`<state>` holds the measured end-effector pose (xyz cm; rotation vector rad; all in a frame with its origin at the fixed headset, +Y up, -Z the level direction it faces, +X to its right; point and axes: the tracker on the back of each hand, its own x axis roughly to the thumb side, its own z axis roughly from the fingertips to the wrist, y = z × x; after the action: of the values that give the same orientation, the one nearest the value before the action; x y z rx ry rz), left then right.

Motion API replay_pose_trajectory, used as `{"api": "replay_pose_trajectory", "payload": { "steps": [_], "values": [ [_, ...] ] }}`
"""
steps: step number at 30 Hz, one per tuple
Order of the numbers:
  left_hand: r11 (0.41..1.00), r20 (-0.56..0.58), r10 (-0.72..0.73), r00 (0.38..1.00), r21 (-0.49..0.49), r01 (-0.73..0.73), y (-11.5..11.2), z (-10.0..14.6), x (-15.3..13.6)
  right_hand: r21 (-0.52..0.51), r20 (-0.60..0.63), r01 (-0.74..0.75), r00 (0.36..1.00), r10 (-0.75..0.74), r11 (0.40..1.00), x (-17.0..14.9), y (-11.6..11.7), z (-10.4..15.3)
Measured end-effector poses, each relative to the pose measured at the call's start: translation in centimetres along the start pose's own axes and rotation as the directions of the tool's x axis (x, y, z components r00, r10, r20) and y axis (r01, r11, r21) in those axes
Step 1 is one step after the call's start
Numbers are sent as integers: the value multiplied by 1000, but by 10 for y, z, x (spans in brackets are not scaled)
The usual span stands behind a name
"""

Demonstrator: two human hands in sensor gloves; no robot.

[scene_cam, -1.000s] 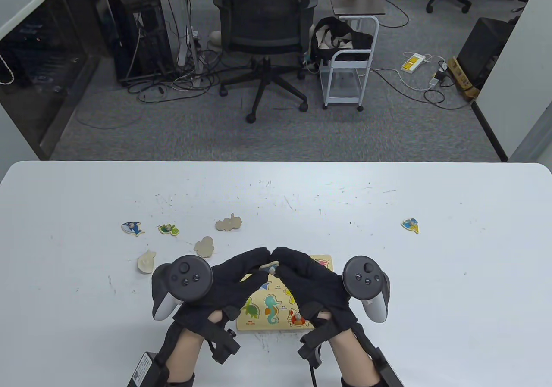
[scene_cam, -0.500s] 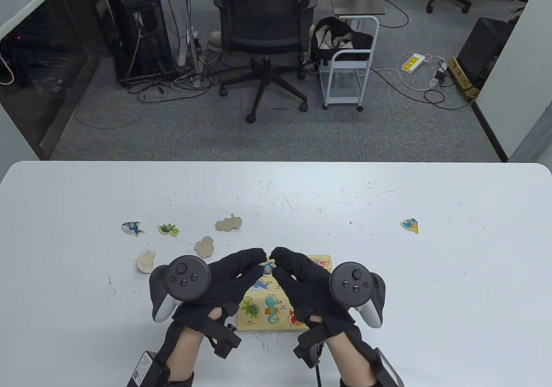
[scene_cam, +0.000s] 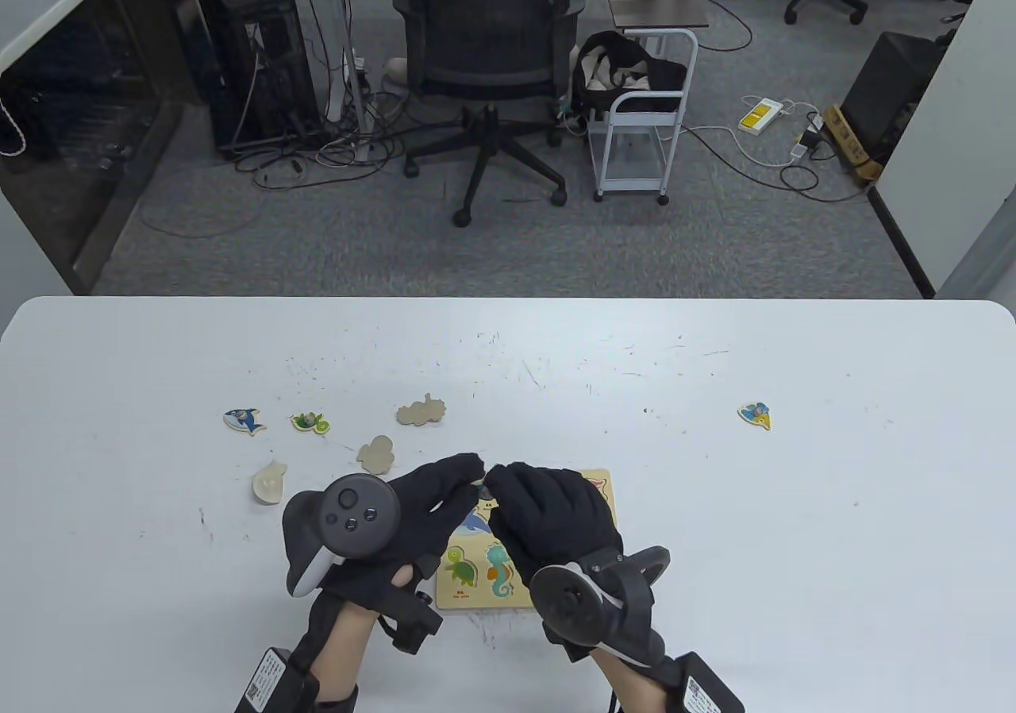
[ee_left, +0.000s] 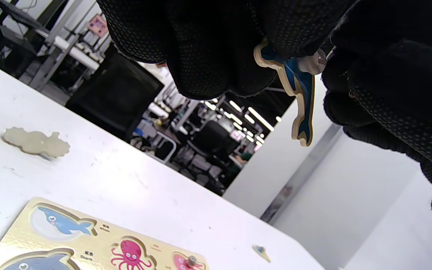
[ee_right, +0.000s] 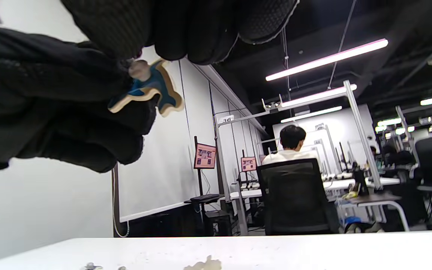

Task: Fit puzzle pieces into frame

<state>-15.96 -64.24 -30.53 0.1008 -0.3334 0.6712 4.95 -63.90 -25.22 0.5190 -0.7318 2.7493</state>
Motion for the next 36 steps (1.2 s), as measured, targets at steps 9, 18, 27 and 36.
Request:
{"api": "replay_pose_trajectory", "payload": {
  "steps": [9, 18, 27, 36],
  "values": [
    [997, 13, 35, 999, -76, -34, -4, -2, 1, -14, -6, -138, 990, 138, 990, 6, 11, 1],
    [986, 25, 111, 993, -131, -107, -4, -4, -2, -27, -21, -98, 995, 97, 995, 2, 12, 1],
    [989, 36, 102, 994, -108, -98, -2, -2, -2, 8, -50, -51, 997, 52, 999, -7, 13, -2],
    [980, -27, -196, 980, 43, 197, 6, 1, -5, 83, -126, -94, 987, 104, 992, -24, 16, -8]
  ]
}}
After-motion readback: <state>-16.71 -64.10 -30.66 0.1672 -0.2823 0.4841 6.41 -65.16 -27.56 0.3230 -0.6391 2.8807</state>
